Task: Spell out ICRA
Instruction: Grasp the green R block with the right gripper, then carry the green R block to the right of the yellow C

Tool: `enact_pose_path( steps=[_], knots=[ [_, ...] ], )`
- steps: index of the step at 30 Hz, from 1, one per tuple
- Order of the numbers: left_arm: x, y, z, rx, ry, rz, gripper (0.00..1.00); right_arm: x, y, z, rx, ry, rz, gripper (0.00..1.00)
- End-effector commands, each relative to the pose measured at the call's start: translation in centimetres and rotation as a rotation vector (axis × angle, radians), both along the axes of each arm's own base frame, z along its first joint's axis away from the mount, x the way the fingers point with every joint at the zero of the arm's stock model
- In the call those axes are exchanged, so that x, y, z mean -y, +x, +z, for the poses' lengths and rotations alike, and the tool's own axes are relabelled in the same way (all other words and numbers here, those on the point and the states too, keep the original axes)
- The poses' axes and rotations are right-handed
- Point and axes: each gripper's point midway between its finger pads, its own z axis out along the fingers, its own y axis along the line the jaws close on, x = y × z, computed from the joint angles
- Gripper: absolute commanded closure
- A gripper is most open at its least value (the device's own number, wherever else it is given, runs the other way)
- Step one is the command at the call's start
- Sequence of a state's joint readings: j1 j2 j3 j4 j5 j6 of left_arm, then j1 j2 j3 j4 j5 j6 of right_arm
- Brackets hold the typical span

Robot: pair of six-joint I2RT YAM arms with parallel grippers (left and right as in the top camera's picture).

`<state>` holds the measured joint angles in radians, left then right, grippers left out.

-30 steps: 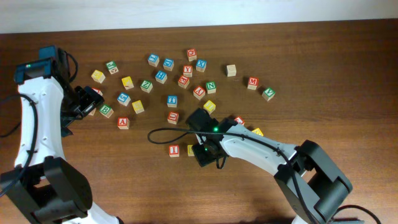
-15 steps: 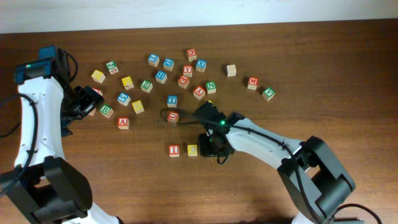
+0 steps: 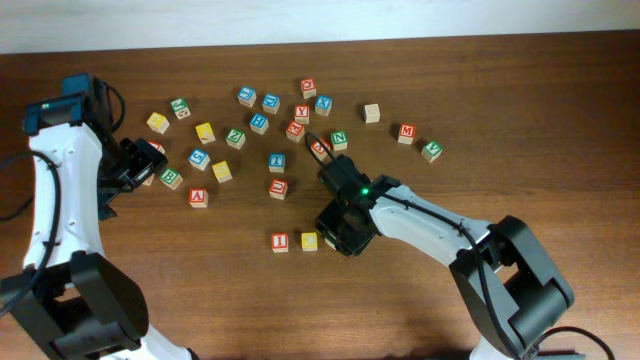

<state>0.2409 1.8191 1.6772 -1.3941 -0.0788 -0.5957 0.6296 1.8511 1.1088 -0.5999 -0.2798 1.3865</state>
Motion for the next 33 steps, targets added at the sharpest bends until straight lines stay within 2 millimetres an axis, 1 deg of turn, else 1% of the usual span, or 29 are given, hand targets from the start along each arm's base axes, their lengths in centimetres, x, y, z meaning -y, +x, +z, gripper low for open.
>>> enact_pose_path(
  steps=[1, 2, 3, 5, 8, 9, 10, 11, 12, 13, 14, 15, 16, 18, 19, 20, 21, 22, 24, 26, 27, 28, 30, 32, 33],
  knots=[
    [-0.3, -0.1, 0.7, 0.020, 0.013, 0.015, 0.01, 0.2, -0.1, -0.3, -0.003, -0.007, 0.008, 0.25],
    [-0.3, -0.1, 0.7, 0.019, 0.013, 0.015, 0.01, -0.1, 0.4, 0.3, 0.030, 0.003, 0.055, 0.03],
    [-0.3, -0.1, 0.7, 0.020, 0.013, 0.015, 0.01, -0.3, 0.7, 1.0, 0.053, 0.008, 0.083, 0.00],
    [-0.3, -0.1, 0.7, 0.019, 0.013, 0.015, 0.01, -0.4, 1.6, 2.5, 0.102, -0.002, 0.119, 0.00],
    [-0.3, -0.1, 0.7, 0.020, 0.013, 0.015, 0.01, 0.6, 3.1, 5.3, 0.191, -0.072, 0.173, 0.00],
    [-0.3, -0.1, 0.7, 0.019, 0.013, 0.015, 0.01, 1.0, 3.6, 6.8, 0.234, -0.086, 0.236, 0.00],
    [-0.3, -0.1, 0.7, 0.019, 0.013, 0.015, 0.01, 1.3, 4.4, 8.7, 0.294, -0.088, 0.330, 0.00],
    [-0.3, -0.1, 0.7, 0.020, 0.013, 0.015, 0.01, 1.2, 5.0, 10.7, 0.389, -0.094, 0.507, 0.00],
    [-0.3, -0.1, 0.7, 0.019, 0.013, 0.015, 0.01, 0.9, 5.0, 12.1, 0.482, -0.106, 0.720, 0.00],
    [-0.3, -0.1, 0.7, 0.019, 0.013, 0.015, 0.01, 0.4, 4.2, 12.6, 0.534, -0.089, 0.918, 0.00],
    [-0.3, -0.1, 0.7, 0.020, 0.013, 0.015, 0.01, 0.1, 1.9, 12.4, 0.556, -0.048, 1.211, 0.00],
    [-0.3, -0.1, 0.7, 0.019, 0.013, 0.015, 0.01, 0.6, 0.5, 11.7, 0.529, -0.050, 1.335, 0.00],
    [-0.3, -0.1, 0.7, 0.019, 0.013, 0.015, 0.01, 1.1, -1.1, 10.7, 0.485, -0.046, 1.431, 0.00],
    [-0.3, -0.1, 0.7, 0.019, 0.013, 0.015, 0.01, 1.4, -2.3, 9.2, 0.443, -0.038, 1.473, 0.01],
    [-0.3, -0.1, 0.7, 0.019, 0.013, 0.015, 0.01, 1.3, -2.4, 8.4, 0.448, -0.038, 1.477, 0.04],
    [-0.3, -0.1, 0.7, 0.019, 0.013, 0.015, 0.01, 0.9, -1.4, 7.3, 0.496, -0.063, 1.472, 0.02],
    [-0.3, -0.1, 0.7, 0.020, 0.013, 0.015, 0.01, 0.7, -0.8, 6.7, 0.526, -0.077, 1.468, 0.01],
    [-0.3, -0.1, 0.7, 0.019, 0.013, 0.015, 0.01, 0.5, -0.7, 6.0, 0.545, -0.071, 1.465, 0.00],
    [-0.3, -0.1, 0.7, 0.020, 0.013, 0.015, 0.01, 0.5, -0.7, 4.9, 0.550, -0.074, 1.465, 0.06],
    [-0.3, -0.1, 0.7, 0.019, 0.013, 0.015, 0.01, 1.2, -0.4, 4.0, 0.514, -0.117, 1.450, 0.09],
    [-0.3, -0.1, 0.7, 0.019, 0.013, 0.015, 0.01, 1.4, -0.3, 3.7, 0.498, -0.132, 1.430, 0.10],
    [-0.3, -0.1, 0.7, 0.019, 0.013, 0.015, 0.01, 1.4, -0.4, 3.4, 0.488, -0.130, 1.425, 0.01],
    [-0.3, -0.1, 0.7, 0.019, 0.013, 0.015, 0.01, 1.5, -0.5, 3.1, 0.465, -0.129, 1.386, 0.02],
    [-0.3, -0.1, 0.7, 0.020, 0.013, 0.015, 0.01, 1.6, -0.6, 3.0, 0.458, -0.129, 1.387, 0.01],
    [-0.3, -0.1, 0.7, 0.019, 0.013, 0.015, 0.01, 1.6, -0.6, 2.8, 0.453, -0.129, 1.387, 0.04]
  ],
)
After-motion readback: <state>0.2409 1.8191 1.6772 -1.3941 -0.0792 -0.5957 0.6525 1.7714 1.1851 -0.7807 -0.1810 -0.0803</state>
